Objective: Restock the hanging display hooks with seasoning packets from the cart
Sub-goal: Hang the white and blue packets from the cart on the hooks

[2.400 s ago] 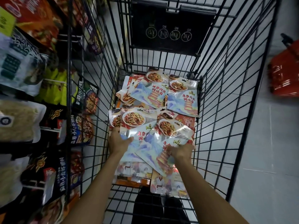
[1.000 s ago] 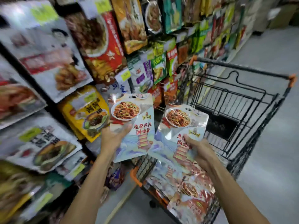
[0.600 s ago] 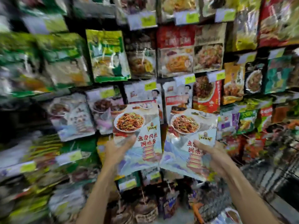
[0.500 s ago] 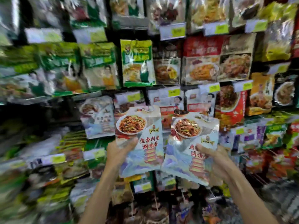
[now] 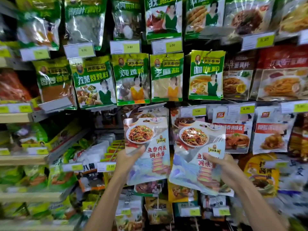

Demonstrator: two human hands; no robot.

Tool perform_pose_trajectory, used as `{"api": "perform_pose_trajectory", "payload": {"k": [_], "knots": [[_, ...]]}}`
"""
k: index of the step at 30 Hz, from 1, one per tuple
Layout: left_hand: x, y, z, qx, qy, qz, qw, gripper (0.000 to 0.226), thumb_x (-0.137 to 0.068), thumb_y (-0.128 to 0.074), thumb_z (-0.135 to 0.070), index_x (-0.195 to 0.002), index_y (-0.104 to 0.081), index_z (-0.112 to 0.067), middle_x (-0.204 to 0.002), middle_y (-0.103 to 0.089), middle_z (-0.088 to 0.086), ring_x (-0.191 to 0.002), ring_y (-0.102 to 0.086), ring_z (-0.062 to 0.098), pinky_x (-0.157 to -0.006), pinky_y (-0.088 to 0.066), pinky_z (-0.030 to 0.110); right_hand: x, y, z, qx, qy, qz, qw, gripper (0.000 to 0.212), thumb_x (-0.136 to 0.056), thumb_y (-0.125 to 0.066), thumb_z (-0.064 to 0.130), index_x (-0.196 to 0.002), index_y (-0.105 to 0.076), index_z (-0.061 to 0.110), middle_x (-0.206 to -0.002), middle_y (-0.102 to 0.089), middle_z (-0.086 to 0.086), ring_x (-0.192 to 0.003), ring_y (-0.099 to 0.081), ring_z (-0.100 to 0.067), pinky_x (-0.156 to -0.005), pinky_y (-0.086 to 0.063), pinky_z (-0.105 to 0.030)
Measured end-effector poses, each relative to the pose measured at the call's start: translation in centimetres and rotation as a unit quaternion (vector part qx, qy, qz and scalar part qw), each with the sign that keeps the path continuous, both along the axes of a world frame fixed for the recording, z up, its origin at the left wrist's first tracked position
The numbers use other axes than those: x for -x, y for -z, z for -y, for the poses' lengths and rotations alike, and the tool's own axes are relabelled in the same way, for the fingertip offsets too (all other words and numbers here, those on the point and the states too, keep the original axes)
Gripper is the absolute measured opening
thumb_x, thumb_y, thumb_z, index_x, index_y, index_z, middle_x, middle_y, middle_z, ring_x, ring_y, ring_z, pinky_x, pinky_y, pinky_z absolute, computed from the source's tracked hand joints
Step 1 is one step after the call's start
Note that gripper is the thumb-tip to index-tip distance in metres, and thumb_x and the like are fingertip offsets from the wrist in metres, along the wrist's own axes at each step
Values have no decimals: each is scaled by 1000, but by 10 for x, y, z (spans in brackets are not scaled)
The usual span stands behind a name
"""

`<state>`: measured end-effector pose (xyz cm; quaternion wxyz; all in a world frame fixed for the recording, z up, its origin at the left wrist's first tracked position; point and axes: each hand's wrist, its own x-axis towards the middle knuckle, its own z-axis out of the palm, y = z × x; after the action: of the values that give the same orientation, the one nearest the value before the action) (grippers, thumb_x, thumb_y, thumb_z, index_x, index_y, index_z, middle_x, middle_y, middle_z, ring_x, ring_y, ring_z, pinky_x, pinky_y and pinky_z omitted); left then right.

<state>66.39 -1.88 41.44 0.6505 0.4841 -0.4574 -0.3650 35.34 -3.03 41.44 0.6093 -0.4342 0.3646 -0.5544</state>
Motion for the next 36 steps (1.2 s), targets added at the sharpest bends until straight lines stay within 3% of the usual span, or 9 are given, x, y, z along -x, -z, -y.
{"api": "perform_pose_trajectory", "payload": {"k": [3, 7, 10, 13, 18, 20, 23, 28, 36], "knots": [[-4, -6, 21, -3, 1, -6, 1000, 18, -61, -83, -27, -69, -72, -16, -73, -74, -6, -65, -69, 1, -50, -49, 14, -10, 1, 12, 1, 5, -1, 1000, 38, -75, -70, 4, -112, -63, -1, -107, -71, -17, -99, -69, -33, -79, -59, -44], [-4, -15, 47, -24, 23, 6, 999, 13, -71, -80, -24, -68, -68, -19, -64, -71, -14, -58, -65, -5, -45, -47, 9, -20, -1, 21, -6, 15, -7, 1000, 32, -71, -71, 4, -102, -64, -1, -98, -73, -18, -90, -71, -32, -76, -59, -44], [-4, -16, 65, -36, 45, 3, 998, 13, -70, -81, -26, -73, -71, -17, -78, -75, -5, -76, -70, 5, -63, -55, 22, -23, -2, 26, -7, 21, -15, 1000, 30, -71, -70, 5, -100, -64, 0, -94, -74, -16, -87, -71, -31, -69, -61, -40], [-7, -11, 79, -60, 57, -6, 997, 24, -71, -81, -28, -82, -73, -9, -88, -75, 2, -91, -70, 19, -81, -54, 40, -23, -2, 34, -11, 27, -19, 999, 30, -71, -70, 6, -100, -64, 1, -96, -73, -18, -89, -69, -34, -73, -60, -43], [-7, -7, 89, -57, 69, -15, 996, 24, -71, -79, -27, -88, -74, -11, -93, -75, -2, -100, -66, 20, -90, -50, 44, -25, -1, 44, 5, 37, -43, 998, 33, -70, -72, 11, -101, -65, 4, -100, -73, -17, -93, -69, -34, -81, -55, -46], [-5, -8, 94, -53, 73, -15, 996, 21, -74, -78, -24, -90, -73, -12, -96, -74, -1, -101, -66, 20, -91, -49, 44, -26, 0, 48, 13, 35, -50, 998, 34, -70, -72, 11, -103, -65, 3, -100, -73, -16, -92, -70, -32, -78, -57, -43], [-2, -8, 101, -55, 75, -9, 996, 25, -75, -77, -25, -96, -73, -12, -92, -74, -7, -96, -66, 13, -86, -49, 39, -28, 0, 53, 8, 23, -46, 999, 33, -69, -73, 11, -100, -65, 2, -96, -74, -17, -84, -72, -29, -65, -60, -36], [-4, 3, 113, -52, 55, 8, 997, 30, -77, -77, -26, -101, -71, -8, -95, -74, -1, -89, -69, 9, -63, -52, 19, -25, 3, 63, 0, 26, -49, 998, 33, -65, -74, 11, -96, -66, 1, -91, -75, -17, -77, -73, -24, -57, -58, -30], [-1, 10, 128, -84, 7, 5, 996, 19, -77, -76, -26, -85, -70, -10, -85, -74, 5, -82, -71, 21, -63, -56, 28, -21, 12, 74, 5, 14, -66, 998, 34, -65, -74, 12, -97, -67, 1, -93, -74, -17, -81, -73, -25, -61, -59, -30]]}}
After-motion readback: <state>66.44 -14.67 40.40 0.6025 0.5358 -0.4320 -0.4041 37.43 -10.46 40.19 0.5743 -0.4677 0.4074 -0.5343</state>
